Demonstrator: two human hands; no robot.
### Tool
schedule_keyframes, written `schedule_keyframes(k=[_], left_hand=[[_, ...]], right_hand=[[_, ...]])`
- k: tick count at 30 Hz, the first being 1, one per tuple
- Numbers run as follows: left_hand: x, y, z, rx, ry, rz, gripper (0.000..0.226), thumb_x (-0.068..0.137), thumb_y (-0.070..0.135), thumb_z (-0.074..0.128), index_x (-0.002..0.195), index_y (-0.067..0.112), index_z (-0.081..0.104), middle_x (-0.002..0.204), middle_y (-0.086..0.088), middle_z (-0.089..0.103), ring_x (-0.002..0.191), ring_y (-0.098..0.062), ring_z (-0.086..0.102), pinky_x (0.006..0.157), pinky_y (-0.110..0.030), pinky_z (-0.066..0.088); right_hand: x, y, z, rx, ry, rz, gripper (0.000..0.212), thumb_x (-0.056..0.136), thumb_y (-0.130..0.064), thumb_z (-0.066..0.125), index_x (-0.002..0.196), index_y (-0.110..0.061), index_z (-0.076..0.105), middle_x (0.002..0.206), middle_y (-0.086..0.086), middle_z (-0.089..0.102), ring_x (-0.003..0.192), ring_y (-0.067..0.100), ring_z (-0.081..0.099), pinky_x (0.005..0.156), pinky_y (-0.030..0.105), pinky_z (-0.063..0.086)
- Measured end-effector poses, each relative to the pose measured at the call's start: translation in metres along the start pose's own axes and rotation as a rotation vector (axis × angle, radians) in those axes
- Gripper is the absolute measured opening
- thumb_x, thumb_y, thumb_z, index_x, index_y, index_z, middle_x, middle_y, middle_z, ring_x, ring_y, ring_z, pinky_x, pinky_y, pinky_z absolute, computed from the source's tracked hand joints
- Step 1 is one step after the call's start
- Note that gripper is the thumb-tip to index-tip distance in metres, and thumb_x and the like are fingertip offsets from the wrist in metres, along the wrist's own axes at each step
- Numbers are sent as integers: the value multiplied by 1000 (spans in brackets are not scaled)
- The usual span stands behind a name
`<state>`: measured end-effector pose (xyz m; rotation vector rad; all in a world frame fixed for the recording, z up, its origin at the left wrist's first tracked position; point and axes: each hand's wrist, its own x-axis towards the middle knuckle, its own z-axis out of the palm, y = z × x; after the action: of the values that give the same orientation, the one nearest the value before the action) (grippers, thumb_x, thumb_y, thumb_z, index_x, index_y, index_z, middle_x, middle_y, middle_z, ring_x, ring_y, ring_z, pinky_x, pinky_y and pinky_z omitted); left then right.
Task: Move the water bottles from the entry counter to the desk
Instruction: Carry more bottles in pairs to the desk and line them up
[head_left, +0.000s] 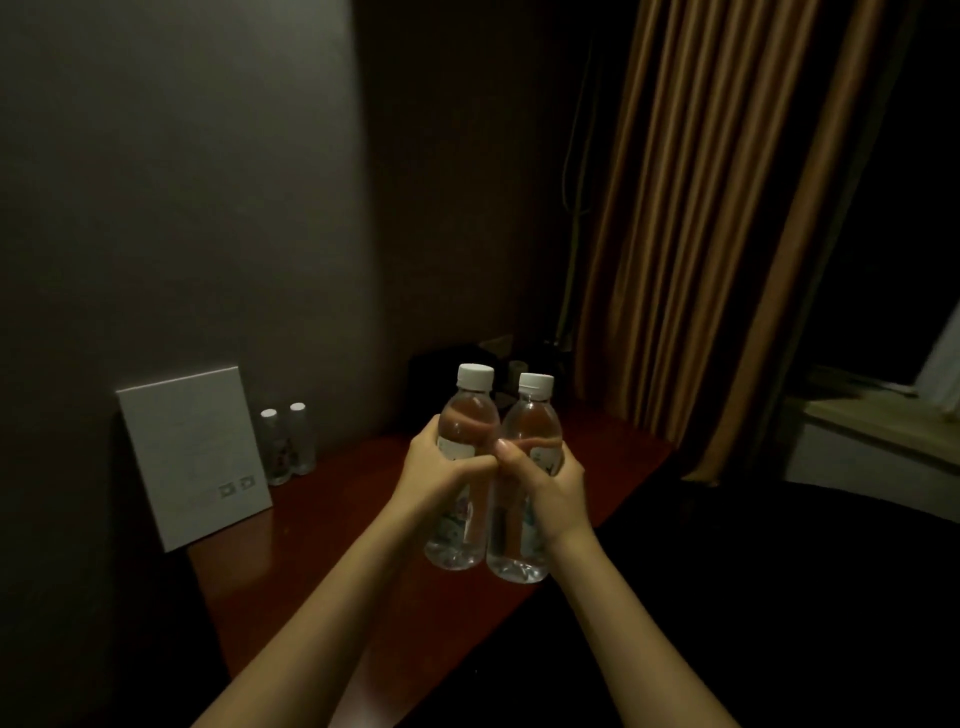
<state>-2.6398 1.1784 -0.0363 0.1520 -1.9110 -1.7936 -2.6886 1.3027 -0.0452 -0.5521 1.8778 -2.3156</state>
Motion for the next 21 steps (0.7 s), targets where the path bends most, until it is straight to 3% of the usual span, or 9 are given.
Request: schedule_keyframes(k=[3, 7, 13, 18, 21], left_hand=[[43, -13, -10, 21, 17, 24, 37, 71, 9, 76, 96, 27, 57, 97, 3, 63, 88, -6, 61, 55, -8, 48], [96, -23, -25, 56, 80, 24, 34, 72, 13, 75, 92, 32, 54, 94, 9, 60, 84, -2, 59, 53, -8, 46], [164, -35, -54, 94, 157, 30, 33, 71, 12, 77, 93, 27, 57, 92, 8, 61, 80, -2, 62, 53, -4, 46], [208, -59, -86, 153, 277, -17, 34, 70, 15, 77, 94, 26, 57, 92, 10, 60, 84, -1, 58, 54, -6, 45], [234, -80, -108, 177, 364, -48, 34, 69, 11, 78, 92, 25, 56, 89, 11, 59, 83, 1, 56, 53, 0, 42]], right_hand=[[46, 14, 14, -8, -32, 9, 38, 75, -19, 74, 108, -8, 61, 99, 11, 69, 86, 19, 69, 63, 20, 54], [106, 25, 37, -34, -77, 13, 36, 76, -21, 74, 107, -9, 61, 100, 11, 67, 91, 24, 67, 71, 28, 55], [181, 43, 74, -45, -148, 16, 35, 76, -26, 73, 105, -13, 61, 100, 9, 67, 91, 21, 66, 68, 24, 52], [235, 73, 112, -42, -248, 65, 38, 74, -28, 74, 107, -16, 60, 106, 12, 66, 98, 25, 65, 87, 43, 55], [269, 99, 139, -49, -325, 112, 36, 73, -31, 75, 103, -21, 59, 106, 10, 65, 98, 25, 65, 88, 49, 54]])
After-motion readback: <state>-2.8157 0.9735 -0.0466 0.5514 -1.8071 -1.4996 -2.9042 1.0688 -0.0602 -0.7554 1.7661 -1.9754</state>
